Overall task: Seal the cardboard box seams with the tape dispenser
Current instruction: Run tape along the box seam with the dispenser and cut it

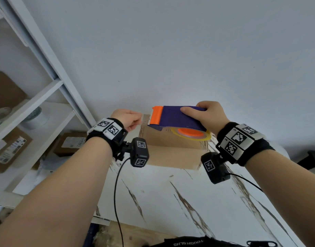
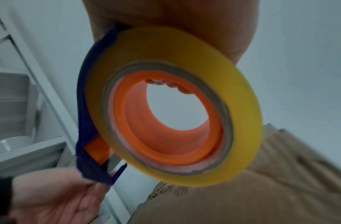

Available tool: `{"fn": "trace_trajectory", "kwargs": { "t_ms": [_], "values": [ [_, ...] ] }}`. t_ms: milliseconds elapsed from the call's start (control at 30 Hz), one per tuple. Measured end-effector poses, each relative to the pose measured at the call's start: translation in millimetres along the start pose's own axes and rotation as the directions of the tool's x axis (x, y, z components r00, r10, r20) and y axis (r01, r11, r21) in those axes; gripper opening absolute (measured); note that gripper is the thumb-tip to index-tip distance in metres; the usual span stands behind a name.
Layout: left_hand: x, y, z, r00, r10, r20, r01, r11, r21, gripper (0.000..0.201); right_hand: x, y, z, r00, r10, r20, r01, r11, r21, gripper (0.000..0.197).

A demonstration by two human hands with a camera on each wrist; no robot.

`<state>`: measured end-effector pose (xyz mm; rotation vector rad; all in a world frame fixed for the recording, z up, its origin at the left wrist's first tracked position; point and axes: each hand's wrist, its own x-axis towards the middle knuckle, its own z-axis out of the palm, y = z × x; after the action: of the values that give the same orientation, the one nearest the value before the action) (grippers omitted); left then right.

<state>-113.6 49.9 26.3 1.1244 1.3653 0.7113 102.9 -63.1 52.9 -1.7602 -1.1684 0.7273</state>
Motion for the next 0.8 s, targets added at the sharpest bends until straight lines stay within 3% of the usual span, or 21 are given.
{"fn": "trace_trajectory", "kwargs": {
  "t_ms": [100, 233, 433, 667, 800],
  "values": [
    [10.9, -2.5, -17.4, 0.997, -0.032, -0.069, 0.038, 0.995, 0.094, 0.012, 2.0, 12.5, -16.1, 1.000, 0.016, -0.002, -0.016, 1.000, -0.013, 0.046],
    [14.8, -10.0, -17.1, 0.995, -0.070, -0.076, 0.082, 0.982, 0.172, 0.016, 10.4, 14.6, -21.8, 0.999, -0.004, 0.033, 0.007, 0.994, -0.110, 0.049],
    [26.1, -19.4, -17.9, 0.986, -0.061, -0.153, 0.083, 0.987, 0.140, 0.011, 31.1, 1.0, -7.1, 0.998, -0.038, 0.058, 0.050, 0.971, -0.233, 0.046],
    [44.8, -30.6, -19.1, 0.998, -0.061, -0.020, 0.064, 0.955, 0.289, 0.013, 38.2, -14.4, 10.3, 1.000, 0.015, 0.023, -0.004, 0.898, -0.440, 0.043],
    [58.1, -39.2, -21.8, 0.995, -0.088, 0.039, 0.074, 0.958, 0.277, 0.016, 41.5, -24.1, 18.9, 0.999, 0.040, -0.006, -0.037, 0.855, -0.517, 0.047]
  ]
}}
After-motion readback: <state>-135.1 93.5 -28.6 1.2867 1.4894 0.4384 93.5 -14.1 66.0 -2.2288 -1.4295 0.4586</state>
